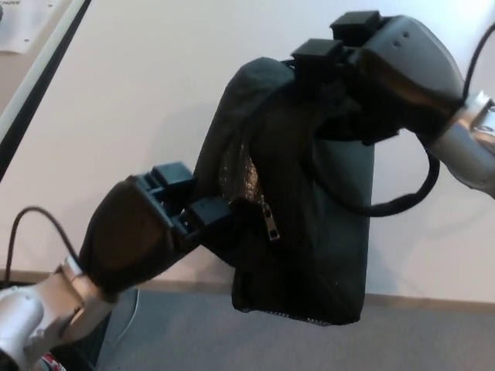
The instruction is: A lunch bag is kept on the middle of the desk and the robot uses both its hands to grab the opening of the bag from the left and right and moves its hands away from each other to spread the bag open
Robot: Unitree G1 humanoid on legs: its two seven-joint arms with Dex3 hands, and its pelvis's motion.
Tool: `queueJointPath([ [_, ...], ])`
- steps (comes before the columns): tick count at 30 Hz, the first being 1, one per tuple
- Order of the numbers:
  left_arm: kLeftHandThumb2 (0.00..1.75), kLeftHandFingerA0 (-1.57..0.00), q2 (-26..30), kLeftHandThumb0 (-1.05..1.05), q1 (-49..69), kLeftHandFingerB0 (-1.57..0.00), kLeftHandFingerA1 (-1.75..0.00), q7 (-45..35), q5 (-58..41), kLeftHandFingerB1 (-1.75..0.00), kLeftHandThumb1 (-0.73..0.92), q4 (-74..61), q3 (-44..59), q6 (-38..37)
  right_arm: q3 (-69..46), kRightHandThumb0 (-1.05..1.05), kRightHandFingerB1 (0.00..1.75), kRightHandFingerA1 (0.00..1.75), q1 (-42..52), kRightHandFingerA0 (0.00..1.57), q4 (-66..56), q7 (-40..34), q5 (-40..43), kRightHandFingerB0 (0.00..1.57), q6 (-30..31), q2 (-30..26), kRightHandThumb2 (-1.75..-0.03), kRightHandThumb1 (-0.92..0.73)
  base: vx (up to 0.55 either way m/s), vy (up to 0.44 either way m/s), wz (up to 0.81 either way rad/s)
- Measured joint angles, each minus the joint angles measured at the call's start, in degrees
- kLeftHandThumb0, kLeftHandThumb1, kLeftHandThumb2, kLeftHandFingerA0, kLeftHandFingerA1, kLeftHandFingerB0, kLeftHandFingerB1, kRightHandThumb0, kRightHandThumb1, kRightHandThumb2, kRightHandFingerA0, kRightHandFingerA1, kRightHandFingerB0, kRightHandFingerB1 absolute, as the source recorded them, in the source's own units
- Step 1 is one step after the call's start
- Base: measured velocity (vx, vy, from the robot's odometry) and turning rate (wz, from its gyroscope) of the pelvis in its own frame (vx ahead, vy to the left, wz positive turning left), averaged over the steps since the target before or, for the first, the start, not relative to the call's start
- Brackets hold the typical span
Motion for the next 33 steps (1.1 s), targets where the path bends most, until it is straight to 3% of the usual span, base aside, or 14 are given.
queueJointPath([
  [9, 1.08, -0.94, 1.4, -0.14, 2.0, -0.87, -1.49, -1.0, -2.9, -1.22, 0.25, 5.7, 1.5, 0.0, -3.7, -0.24, 1.64, 1.74, 4.9, 0.82, 5.7, -6.1, 0.8, 0.68, -9.2, -5.8, -0.56, -0.6, 0.0, 0.0, 0.0],
  [12, 1.05, -0.92, 2.1, -0.11, 2.4, -0.89, -1.52, -1.5, -4.1, -1.24, 0.24, 7.1, 2.2, -0.1, -6.0, -0.26, 1.61, 1.64, 9.4, 0.88, 6.2, -8.9, 1.5, 0.7, -11.5, -7.8, -0.58, -0.6, 0.0, 0.0, 0.0],
  [14, 1.05, -0.88, 2.4, -0.12, 2.7, -0.85, -1.58, -1.7, -4.6, -1.3, 0.25, 7.3, 2.5, -0.1, -7.6, -0.23, 1.57, 1.68, 13.3, 0.86, 6.2, -10.4, 2.0, 0.72, -12.6, -8.9, -0.58, -0.59, 0.0, 0.0, 0.0],
  [15, 1.06, -1.04, 2.4, -0.12, 2.7, -0.83, -1.5, -1.7, -4.7, -1.23, 0.27, 7.3, 2.6, -0.1, -7.8, -0.22, 1.57, 1.67, 13.9, 0.86, 6.2, -10.6, 2.0, 0.73, -12.8, -9.1, -0.58, -0.58, 0.0, 0.0, 0.0],
  [16, 1.06, -0.87, 2.5, -0.1, 2.8, -0.85, -1.62, -1.8, -4.9, -1.32, 0.24, 7.3, 2.7, -0.1, -8.5, -0.22, 1.55, 1.66, 16.1, 0.86, 6.1, -11.4, 2.1, 0.74, -13.4, -9.7, -0.58, -0.58, 0.0, 0.0, 0.0],
  [23, 1.08, -0.86, 3.2, -0.13, 3.7, -0.84, -1.59, -2.2, -5.5, -1.31, 0.24, 6.9, 2.9, -0.1, -10.1, -0.22, 1.53, 1.66, 27.2, 0.87, 6.5, -17.0, 1.6, 0.76, -15.6, -10.6, -0.59, -0.58, 0.0, 0.0, 0.0],
  [27, 1.08, -0.87, 3.2, -0.12, 3.7, -0.82, -1.58, -2.5, -5.9, -1.37, 0.23, 6.2, 2.9, -0.1, -9.9, -0.24, 1.57, 1.68, 27.9, 0.84, 6.7, -19.1, 1.1, 0.72, -15.8, -10.4, -0.58, -0.6, 0.0, 0.0, 0.0],
  [28, 1.09, -0.92, 3.2, -0.15, 3.7, -0.84, -1.51, -2.5, -6.0, -1.25, 0.25, 5.9, 2.9, -0.1, -9.8, -0.23, 1.57, 1.68, 27.8, 0.85, 6.8, -19.5, 1.0, 0.72, -15.8, -10.3, -0.58, -0.6, 0.0, 0.0, 0.0],
  [33, 1.09, -0.88, 3.2, -0.13, 3.9, -0.84, -1.57, -2.9, -6.4, -1.32, 0.23, 4.3, 2.9, -0.1, -8.9, -0.24, 1.56, 1.64, 25.5, 0.88, 7.2, -20.7, 0.3, 0.77, -15.6, -9.5, -0.59, -0.57, 0.0, 0.0, 0.0],
])
